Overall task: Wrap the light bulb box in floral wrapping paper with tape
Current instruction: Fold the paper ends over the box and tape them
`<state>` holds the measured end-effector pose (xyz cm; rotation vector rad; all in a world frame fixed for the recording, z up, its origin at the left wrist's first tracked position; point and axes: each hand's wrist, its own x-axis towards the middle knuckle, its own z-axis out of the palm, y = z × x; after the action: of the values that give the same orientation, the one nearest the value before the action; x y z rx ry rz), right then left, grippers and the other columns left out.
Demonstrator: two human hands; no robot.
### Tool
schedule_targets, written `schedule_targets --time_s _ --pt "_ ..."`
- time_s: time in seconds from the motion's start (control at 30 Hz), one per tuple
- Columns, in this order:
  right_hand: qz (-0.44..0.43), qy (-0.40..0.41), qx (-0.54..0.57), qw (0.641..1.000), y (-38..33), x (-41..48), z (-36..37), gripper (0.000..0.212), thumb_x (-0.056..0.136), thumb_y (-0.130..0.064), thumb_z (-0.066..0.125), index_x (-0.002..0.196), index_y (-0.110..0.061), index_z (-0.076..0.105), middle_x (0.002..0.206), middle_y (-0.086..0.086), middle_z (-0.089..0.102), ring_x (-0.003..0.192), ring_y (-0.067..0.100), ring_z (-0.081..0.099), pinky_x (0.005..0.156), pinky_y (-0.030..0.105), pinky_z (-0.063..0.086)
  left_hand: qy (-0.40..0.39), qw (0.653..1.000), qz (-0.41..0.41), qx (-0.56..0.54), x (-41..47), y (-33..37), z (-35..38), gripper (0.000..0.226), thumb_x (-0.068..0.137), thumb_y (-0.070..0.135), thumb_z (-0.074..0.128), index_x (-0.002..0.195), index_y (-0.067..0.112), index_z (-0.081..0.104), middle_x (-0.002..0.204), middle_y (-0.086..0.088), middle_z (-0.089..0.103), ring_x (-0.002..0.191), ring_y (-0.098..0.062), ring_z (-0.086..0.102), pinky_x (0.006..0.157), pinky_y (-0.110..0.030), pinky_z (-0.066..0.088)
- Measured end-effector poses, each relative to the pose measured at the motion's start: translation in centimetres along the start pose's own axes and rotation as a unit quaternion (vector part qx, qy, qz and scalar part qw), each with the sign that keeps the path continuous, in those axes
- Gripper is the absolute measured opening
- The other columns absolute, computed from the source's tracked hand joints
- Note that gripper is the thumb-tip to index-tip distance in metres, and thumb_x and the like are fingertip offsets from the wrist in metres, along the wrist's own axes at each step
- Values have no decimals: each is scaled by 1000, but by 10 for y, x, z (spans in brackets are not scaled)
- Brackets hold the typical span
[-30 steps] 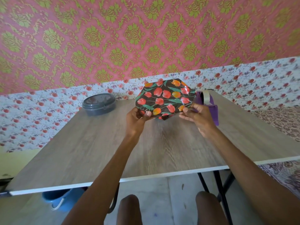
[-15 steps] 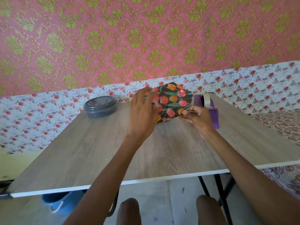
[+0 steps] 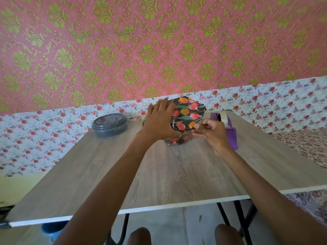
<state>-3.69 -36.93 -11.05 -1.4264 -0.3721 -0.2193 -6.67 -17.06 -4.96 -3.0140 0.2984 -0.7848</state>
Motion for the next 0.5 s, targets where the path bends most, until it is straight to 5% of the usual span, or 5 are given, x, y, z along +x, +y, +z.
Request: schedule_targets --time_s 0.37,0.5 --pt "5 52 15 998 -2 11 -6 19 82 -6 77 92 7 67 75 17 70 63 18 72 61 24 58 -48 997 38 -37 31 -3 2 95 72 56 73 148 21 26 160 -8 16 149 -26 10 120 -55 8" --pt "-14 41 21 999 -4 13 -8 23 78 -6 78 96 -9 65 73 8 71 63 16 71 60 24 58 -54 996 42 -57 36 -1 -2 92 73 51 77 145 21 30 157 -8 21 147 -27 15 120 -48 7"
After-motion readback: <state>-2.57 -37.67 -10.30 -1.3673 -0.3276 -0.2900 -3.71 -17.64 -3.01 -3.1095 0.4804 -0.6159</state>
